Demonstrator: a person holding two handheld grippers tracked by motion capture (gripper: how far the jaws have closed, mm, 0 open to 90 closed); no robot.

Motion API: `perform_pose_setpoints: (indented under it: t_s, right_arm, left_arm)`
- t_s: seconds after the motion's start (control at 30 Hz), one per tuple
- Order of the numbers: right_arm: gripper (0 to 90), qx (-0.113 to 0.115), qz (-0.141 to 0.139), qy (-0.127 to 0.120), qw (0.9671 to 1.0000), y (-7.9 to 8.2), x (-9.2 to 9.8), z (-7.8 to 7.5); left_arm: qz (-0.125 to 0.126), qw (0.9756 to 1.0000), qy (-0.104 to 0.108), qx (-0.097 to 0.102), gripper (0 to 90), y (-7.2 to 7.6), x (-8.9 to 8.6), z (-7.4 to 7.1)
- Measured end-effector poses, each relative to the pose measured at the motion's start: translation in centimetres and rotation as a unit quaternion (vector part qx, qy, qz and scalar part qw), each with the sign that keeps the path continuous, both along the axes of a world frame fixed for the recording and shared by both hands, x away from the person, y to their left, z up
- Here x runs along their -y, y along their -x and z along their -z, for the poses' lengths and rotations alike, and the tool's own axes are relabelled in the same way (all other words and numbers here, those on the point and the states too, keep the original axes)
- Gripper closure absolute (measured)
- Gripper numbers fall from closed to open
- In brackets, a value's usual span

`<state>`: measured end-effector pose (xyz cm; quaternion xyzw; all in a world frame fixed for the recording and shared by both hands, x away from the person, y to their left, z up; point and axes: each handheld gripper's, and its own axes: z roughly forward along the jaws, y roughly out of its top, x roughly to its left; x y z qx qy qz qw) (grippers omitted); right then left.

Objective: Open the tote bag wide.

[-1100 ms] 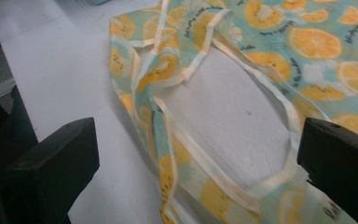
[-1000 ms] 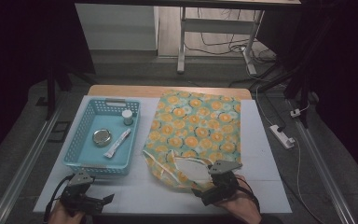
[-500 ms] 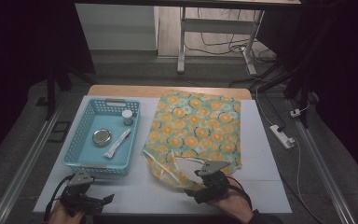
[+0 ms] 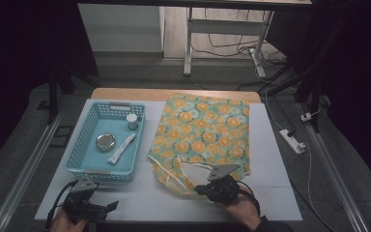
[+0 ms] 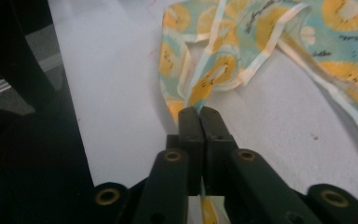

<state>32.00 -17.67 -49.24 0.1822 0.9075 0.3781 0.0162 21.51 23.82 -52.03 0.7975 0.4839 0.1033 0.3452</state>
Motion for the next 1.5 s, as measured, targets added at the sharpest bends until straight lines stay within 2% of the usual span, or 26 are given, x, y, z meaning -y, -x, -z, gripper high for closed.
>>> perform_pose_setpoints:
  t_s: [0.17, 0.3, 0.5, 0.6, 0.63, 0.67, 0.8, 1.1, 1.17, 1.2, 1.5]
  right_arm:
    - [89.4, -0.005, -0.005, 0.005, 1.0000, 0.0, -0.1, -0.1]
    - [89.5, 0.007, 0.003, -0.007, 0.9999, -0.4, 0.1, -1.5]
    - [89.5, 0.013, 0.011, -0.018, 0.9997, -1.6, 0.5, -2.6]
    - [89.5, 0.014, 0.015, -0.026, 0.9995, -2.6, 0.8, -3.2]
    - [89.5, 0.013, 0.022, -0.029, 0.9993, -3.3, 0.9, -3.5]
    - [89.5, 0.013, 0.022, -0.029, 0.9993, -3.3, 0.9, -3.5]
    - [89.5, 0.018, 0.039, -0.032, 0.9986, -5.2, 1.3, -4.0]
    - [89.5, 0.029, 0.059, -0.026, 0.9975, -7.9, 1.5, -4.6]
    - [89.5, 0.032, 0.067, -0.027, 0.9969, -9.0, 1.4, -4.8]
    - [89.5, 0.032, 0.067, -0.027, 0.9969, -9.0, 1.4, -4.8]
    - [89.5, 0.033, 0.082, -0.034, 0.9955, -12.3, 1.1, -5.0]
  left_arm:
    - [-0.001, 1.0000, 0.001, -0.001, 0.3, 0.0, -0.1, 0.0]
    - [-0.002, 1.0000, 0.001, -0.002, 0.4, 0.0, -0.1, 0.0]
    - [-0.003, 1.0000, 0.002, -0.001, 0.4, 0.1, -0.1, 0.0]
    - [-0.003, 1.0000, 0.002, -0.001, 0.4, 0.0, -0.1, 0.0]
    - [-0.003, 1.0000, 0.002, -0.001, 0.4, 0.0, -0.1, 0.0]
    - [-0.003, 1.0000, 0.001, -0.001, 0.4, 0.0, -0.1, 0.0]
    - [-0.004, 1.0000, 0.002, -0.002, 0.5, 0.0, -0.2, 0.0]
    - [-0.006, 1.0000, 0.003, -0.001, 0.6, 0.1, -0.2, 0.0]
    - [-0.006, 1.0000, 0.003, -0.001, 0.6, 0.1, -0.2, 0.0]
    - [-0.006, 1.0000, 0.003, -0.001, 0.6, 0.1, -0.2, 0.0]
    - [-0.007, 1.0000, 0.005, -0.001, 0.8, 0.1, -0.2, 0.0]
